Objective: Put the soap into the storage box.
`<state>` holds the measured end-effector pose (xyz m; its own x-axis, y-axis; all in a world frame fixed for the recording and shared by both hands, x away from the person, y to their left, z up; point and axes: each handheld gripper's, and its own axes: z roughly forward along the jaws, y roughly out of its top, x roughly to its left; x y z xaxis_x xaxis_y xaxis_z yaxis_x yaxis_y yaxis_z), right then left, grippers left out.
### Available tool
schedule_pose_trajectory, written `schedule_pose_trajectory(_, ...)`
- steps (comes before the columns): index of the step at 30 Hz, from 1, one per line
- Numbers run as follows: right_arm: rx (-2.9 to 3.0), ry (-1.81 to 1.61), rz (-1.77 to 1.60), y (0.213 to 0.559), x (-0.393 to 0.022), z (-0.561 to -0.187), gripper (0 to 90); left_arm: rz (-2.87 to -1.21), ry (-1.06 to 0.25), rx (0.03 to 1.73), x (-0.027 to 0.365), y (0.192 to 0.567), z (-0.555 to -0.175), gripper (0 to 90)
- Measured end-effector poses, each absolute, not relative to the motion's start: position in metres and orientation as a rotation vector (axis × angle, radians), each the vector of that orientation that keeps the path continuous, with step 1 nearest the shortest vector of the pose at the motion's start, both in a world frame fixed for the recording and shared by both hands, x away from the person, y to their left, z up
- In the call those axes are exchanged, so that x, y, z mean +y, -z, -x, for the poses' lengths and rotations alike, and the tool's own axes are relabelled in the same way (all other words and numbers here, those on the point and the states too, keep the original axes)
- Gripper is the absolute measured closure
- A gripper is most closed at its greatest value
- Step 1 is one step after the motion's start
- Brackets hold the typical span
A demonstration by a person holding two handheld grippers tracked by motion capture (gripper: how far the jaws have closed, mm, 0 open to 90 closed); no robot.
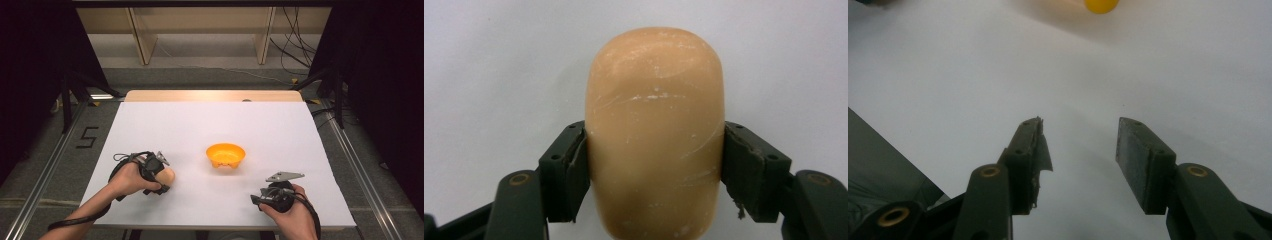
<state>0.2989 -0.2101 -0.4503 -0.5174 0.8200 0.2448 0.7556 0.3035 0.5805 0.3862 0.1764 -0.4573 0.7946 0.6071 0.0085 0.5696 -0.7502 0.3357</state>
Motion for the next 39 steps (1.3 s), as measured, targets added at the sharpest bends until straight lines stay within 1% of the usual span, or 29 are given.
schedule_pose_trajectory(6, 2.451, -1.016, -1.475, 0.450, -0.210, -0.299, 54.2, -2.611, -0.196, 0.905, 0.178, 0.457, -0.381, 32.6)
schedule_pose_trajectory(8, 2.448, -1.017, -1.470, 0.450, -0.212, -0.300, 54.2, -2.559, -0.211, 0.936, 0.176, 0.458, -0.378, 32.6)
schedule_pose_trajectory(12, 2.396, -0.970, -1.469, 0.449, -0.210, -0.299, 54.2, -2.547, -0.220, 0.914, 0.177, 0.457, -0.377, 32.6)
schedule_pose_trajectory(19, 2.420, -1.039, -1.409, 0.450, -0.214, -0.302, 54.2, -2.485, -0.251, 0.931, 0.181, 0.454, -0.376, 32.6)
schedule_pose_trajectory(21, 2.420, -1.026, -1.466, 0.448, -0.212, -0.300, 54.2, -2.478, -0.259, 0.925, 0.182, 0.454, -0.375, 32.6)
schedule_pose_trajectory(25, 2.420, -1.030, -1.451, 0.449, -0.213, -0.300, 54.2, -2.455, -0.268, 0.932, 0.183, 0.453, -0.375, 32.6)
schedule_pose_trajectory(39, 2.419, -1.037, -1.451, 0.449, -0.213, -0.300, 54.2, -2.354, -0.275, 0.903, 0.185, 0.448, -0.374, 32.6)
